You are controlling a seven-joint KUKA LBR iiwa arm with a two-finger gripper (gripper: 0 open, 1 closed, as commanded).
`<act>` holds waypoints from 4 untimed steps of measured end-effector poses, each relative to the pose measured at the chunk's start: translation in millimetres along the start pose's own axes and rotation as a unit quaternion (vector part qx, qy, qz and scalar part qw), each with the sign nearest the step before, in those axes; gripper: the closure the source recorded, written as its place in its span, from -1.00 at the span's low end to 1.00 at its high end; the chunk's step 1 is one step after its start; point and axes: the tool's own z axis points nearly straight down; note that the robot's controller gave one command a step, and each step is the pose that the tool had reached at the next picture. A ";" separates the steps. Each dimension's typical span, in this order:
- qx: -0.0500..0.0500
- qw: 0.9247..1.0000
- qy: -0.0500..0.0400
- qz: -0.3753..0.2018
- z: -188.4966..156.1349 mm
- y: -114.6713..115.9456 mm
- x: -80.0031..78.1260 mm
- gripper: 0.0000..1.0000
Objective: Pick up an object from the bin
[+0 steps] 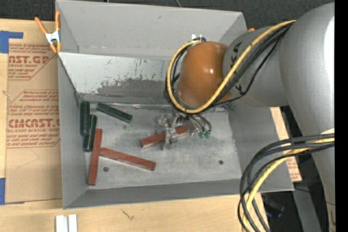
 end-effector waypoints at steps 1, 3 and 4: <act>0.000 1.000 0.000 0.000 -5.7 0.0 -0.1 1.00; 0.000 1.000 0.002 0.000 -17.3 0.5 1.0 1.00; 0.000 1.000 0.004 0.000 -39.0 0.9 1.9 1.00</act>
Offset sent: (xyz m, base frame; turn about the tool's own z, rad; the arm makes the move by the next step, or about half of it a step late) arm -0.0001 0.0000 0.0188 0.0000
